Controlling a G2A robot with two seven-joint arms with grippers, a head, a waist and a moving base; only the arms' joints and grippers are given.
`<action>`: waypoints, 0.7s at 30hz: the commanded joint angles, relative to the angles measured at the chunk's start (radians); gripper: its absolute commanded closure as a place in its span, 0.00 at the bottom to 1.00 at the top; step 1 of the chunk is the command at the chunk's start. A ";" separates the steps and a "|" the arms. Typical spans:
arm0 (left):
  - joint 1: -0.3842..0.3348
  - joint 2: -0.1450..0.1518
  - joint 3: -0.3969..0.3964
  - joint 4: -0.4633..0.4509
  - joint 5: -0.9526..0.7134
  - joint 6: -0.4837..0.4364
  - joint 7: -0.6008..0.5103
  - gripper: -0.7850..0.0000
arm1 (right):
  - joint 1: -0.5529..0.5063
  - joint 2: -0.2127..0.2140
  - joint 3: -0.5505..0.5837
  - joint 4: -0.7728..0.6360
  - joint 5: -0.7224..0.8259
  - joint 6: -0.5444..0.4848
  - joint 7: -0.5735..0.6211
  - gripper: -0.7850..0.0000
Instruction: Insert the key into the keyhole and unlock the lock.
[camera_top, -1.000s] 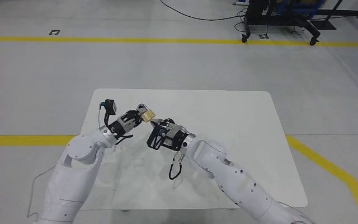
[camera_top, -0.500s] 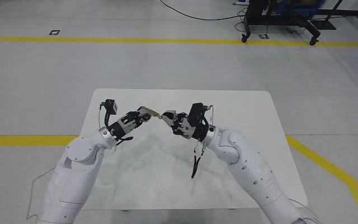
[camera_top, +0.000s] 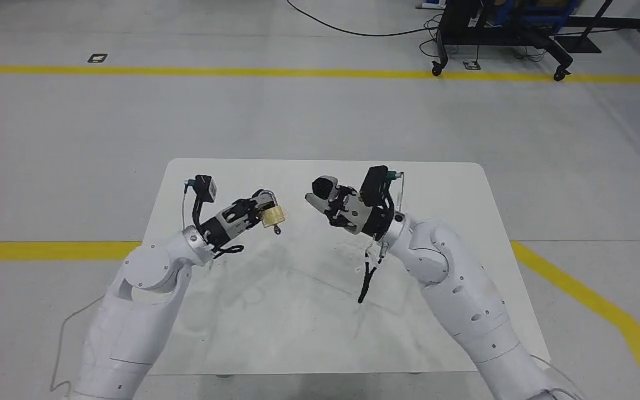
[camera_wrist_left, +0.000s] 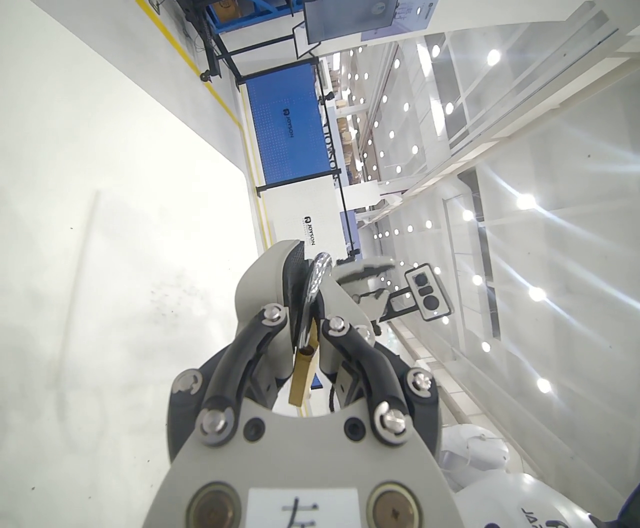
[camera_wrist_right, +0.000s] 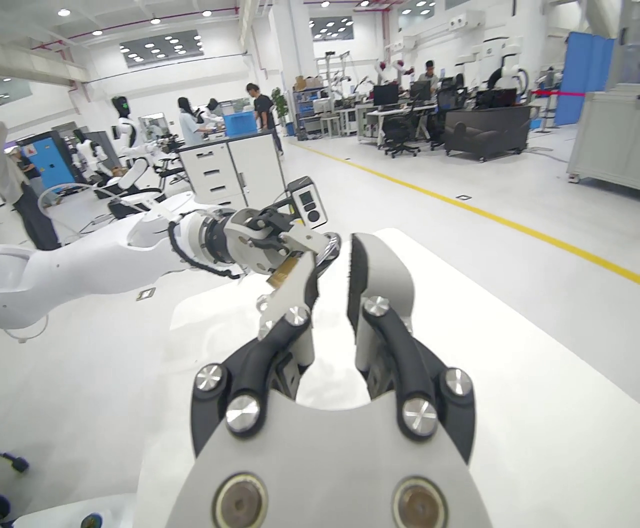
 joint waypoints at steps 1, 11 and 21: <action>0.000 0.001 0.021 -0.018 0.063 0.004 -0.002 1.00 | -0.067 0.014 0.072 -0.067 -0.032 0.030 -0.015 0.00; -0.156 -0.039 0.294 0.008 0.302 0.213 0.013 1.00 | -0.396 0.057 0.372 -0.353 -0.060 0.085 -0.087 0.00; -0.344 -0.107 0.544 0.134 0.469 0.508 0.008 1.00 | -0.491 0.067 0.448 -0.448 -0.037 0.115 -0.011 0.00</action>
